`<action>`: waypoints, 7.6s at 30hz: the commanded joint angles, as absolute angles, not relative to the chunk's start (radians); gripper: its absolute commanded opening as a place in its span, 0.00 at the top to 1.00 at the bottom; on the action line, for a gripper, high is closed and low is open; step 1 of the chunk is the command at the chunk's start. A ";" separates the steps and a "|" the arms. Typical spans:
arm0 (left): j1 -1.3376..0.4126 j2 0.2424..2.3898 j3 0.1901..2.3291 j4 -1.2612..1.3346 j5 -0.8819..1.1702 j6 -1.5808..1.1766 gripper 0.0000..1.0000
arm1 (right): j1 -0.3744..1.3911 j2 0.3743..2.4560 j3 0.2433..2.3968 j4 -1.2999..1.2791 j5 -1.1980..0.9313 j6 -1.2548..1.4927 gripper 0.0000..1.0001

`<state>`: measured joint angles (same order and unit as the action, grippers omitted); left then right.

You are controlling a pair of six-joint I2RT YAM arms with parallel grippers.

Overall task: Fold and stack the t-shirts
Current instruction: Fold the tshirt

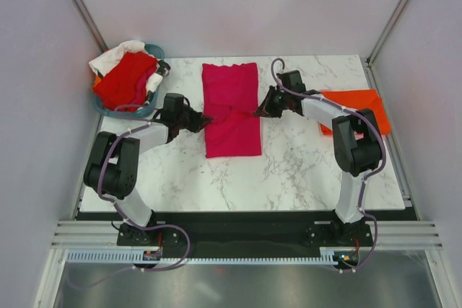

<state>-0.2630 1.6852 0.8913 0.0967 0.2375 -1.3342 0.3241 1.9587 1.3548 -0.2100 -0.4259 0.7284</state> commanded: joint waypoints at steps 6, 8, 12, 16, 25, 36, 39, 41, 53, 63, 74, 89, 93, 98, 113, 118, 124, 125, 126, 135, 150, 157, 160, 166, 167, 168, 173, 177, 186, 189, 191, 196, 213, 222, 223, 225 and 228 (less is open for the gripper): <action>-0.239 1.773 0.996 0.160 0.248 -1.351 0.98 | 0.285 2.040 1.472 -0.190 -0.448 0.719 1.00; -0.233 1.781 1.006 0.160 0.242 -1.350 0.98 | 0.281 2.058 1.486 -0.190 -0.453 0.722 1.00; -0.227 1.807 1.031 0.164 0.233 -1.348 0.98 | 0.273 2.091 1.537 -0.192 -0.459 0.724 1.00; -0.216 1.855 1.078 0.164 0.259 -1.351 0.98 | 0.273 2.131 1.580 -0.192 -0.479 0.729 1.00; -0.213 1.924 1.098 0.205 0.265 -1.353 0.68 | 0.273 2.168 1.617 -0.186 -0.463 0.727 0.64; -0.212 1.750 1.092 0.020 0.181 -1.131 0.13 | 0.273 1.997 1.464 -0.187 -0.422 0.664 0.41; -0.216 1.669 1.051 -0.055 0.170 -1.016 0.16 | 0.288 1.916 1.367 -0.189 -0.405 0.632 0.42; -0.229 1.628 1.025 -0.087 0.155 -0.910 0.17 | 0.307 1.861 1.294 -0.189 -0.379 0.605 0.44; -0.313 1.434 0.740 -0.124 0.195 -0.687 0.30 | 0.426 1.718 1.008 -0.173 -0.325 0.531 0.59; -0.316 1.494 0.663 -0.005 0.271 -0.676 0.39 | 0.436 1.730 0.933 -0.112 -0.307 0.525 0.64; -0.318 1.526 0.661 0.040 0.285 -0.677 0.51 | 0.445 1.789 0.942 -0.066 -0.347 0.529 0.71; -0.318 1.624 0.664 0.086 0.287 -0.687 0.67 | 0.445 1.796 0.942 -0.058 -0.345 0.523 1.00; -0.319 1.628 0.672 0.074 0.287 -0.681 0.98 | 0.445 1.786 0.939 -0.060 -0.350 0.525 1.00; -0.319 1.528 0.652 0.029 0.279 -0.663 0.98 | 0.445 1.703 0.914 -0.081 -0.367 0.520 1.00; -0.334 1.086 0.538 -0.227 0.451 -0.647 0.98 | 0.445 1.277 0.730 -0.207 -0.489 0.529 1.00; -0.334 0.973 0.537 -0.285 0.514 -0.679 0.98 | 0.443 1.164 0.753 -0.273 -0.473 0.540 1.00; -0.331 0.986 0.629 -0.296 0.572 -0.715 0.98 | 0.445 1.212 0.883 -0.319 -0.428 0.526 1.00; -0.331 0.995 0.646 -0.296 0.574 -0.716 0.98 | 0.445 1.227 0.900 -0.319 -0.422 0.528 1.00; -0.331 1.006 0.681 -0.296 0.571 -0.716 0.98 | 0.443 1.241 0.934 -0.324 -0.417 0.528 1.00; -0.279 1.169 0.868 -0.330 0.535 -0.687 0.98 | 0.419 1.402 1.141 -0.354 -0.422 0.531 1.00; -0.195 1.497 1.135 -0.322 0.519 -0.660 0.98 | 0.344 1.719 1.425 -0.364 -0.471 0.546 1.00; -0.175 1.618 1.245 -0.322 0.502 -0.666 0.98 | 0.305 1.827 1.538 -0.370 -0.491 0.561 1.00; -0.170 1.678 1.295 -0.321 0.503 -0.670 0.98 | 0.296 1.874 1.598 -0.377 -0.499 0.566 1.00; -0.157 1.772 1.396 -0.322 0.529 -0.683 0.98 | 0.281 1.959 1.698 -0.382 -0.517 0.584 1.00; -0.156 1.781 1.417 -0.321 0.529 -0.687 0.98 | 0.279 1.968 1.719 -0.383 -0.517 0.584 1.00; -0.153 1.792 1.427 -0.322 0.529 -0.689 0.98 | 0.278 1.982 1.727 -0.383 -0.517 0.586 1.00; -0.138 1.830 1.483 -0.324 0.529 -0.698 0.98 | 0.273 2.043 1.808 -0.383 -0.534 0.591 1.00; -0.129 1.882 1.528 -0.325 0.532 -0.701 0.98 | 0.265 2.121 1.873 -0.382 -0.546 0.603 1.00; -0.109 2.064 1.681 -0.325 0.522 -0.715 0.96 | 0.253 2.291 2.037 -0.379 -0.564 0.623 1.00; -0.107 2.155 1.762 -0.325 0.537 -0.729 0.96 | 0.244 2.353 2.089 -0.367 -0.565 0.633 0.99; -0.104 2.199 1.820 -0.324 0.538 -0.738 0.96 | 0.236 2.381 2.115 -0.336 -0.565 0.647 0.99; -0.104 2.325 1.925 -0.302 0.494 -0.730 0.67 | 0.212 2.463 2.103 -0.197 -0.555 0.728 0.66; -0.118 2.270 1.833 -0.268 0.383 -0.545 0.18 | 0.210 2.413 1.893 -0.057 -0.502 0.600 0.28; -0.120 2.289 1.784 -0.216 0.414 -0.535 0.18 | 0.224 2.488 1.930 -0.064 -0.528 0.614 0.44; -0.120 2.292 1.784 -0.215 0.417 -0.535 0.18 | 0.222 2.493 1.940 -0.066 -0.529 0.618 0.48; -0.120 2.293 1.781 -0.216 0.417 -0.535 0.18 | 0.222 2.510 1.951 -0.067 -0.538 0.627 0.50; -0.118 2.289 1.769 -0.213 0.420 -0.531 0.18 | 0.224 2.528 1.967 -0.067 -0.538 0.637 0.57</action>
